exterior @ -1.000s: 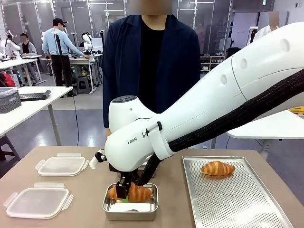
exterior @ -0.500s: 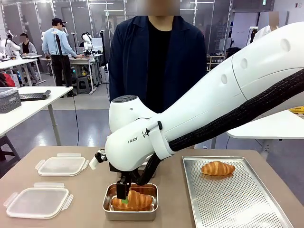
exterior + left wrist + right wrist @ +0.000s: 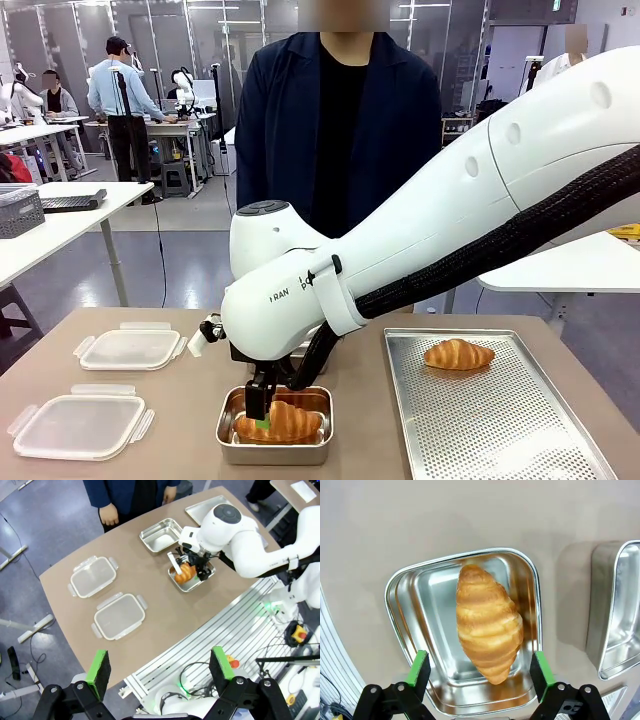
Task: Place the bread into the airtight container.
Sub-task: Pick up a Butter Roll and place it into an empty Airtight Container.
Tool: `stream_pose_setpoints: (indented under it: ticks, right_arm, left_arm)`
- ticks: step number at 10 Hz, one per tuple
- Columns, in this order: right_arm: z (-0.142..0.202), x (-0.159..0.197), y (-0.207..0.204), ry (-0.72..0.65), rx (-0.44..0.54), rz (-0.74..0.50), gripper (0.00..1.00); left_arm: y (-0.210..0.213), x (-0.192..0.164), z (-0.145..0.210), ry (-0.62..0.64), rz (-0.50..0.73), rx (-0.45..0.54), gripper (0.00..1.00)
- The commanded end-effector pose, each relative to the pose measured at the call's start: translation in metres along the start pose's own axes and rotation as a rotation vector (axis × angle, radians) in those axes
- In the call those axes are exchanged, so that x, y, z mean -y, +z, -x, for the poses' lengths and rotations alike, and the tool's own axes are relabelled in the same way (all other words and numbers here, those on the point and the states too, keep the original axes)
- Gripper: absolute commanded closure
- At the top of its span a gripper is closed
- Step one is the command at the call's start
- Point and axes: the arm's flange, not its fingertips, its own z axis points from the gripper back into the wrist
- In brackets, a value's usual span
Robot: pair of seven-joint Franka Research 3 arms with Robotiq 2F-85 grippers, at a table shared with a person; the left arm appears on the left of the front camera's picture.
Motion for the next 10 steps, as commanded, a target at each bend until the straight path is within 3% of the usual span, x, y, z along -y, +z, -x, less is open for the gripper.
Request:
stream_pose_setpoints:
  ticks: [1, 9, 10]
  right_arm:
    - [-0.001, -0.002, 0.000, -0.006, 0.000, 0.001, 0.00]
    - [0.000, 0.000, 0.000, 0.000, 0.000, 0.000, 0.03]
    - [0.009, -0.002, 0.033, -0.003, 0.049, -0.002, 0.00]
  left_arm:
    - [0.002, 0.001, -0.001, -0.009, 0.004, 0.002, 0.00]
    - [0.002, 0.001, -0.001, -0.009, 0.004, 0.002, 0.00]
    - [0.002, 0.001, -0.001, -0.009, 0.004, 0.002, 0.00]
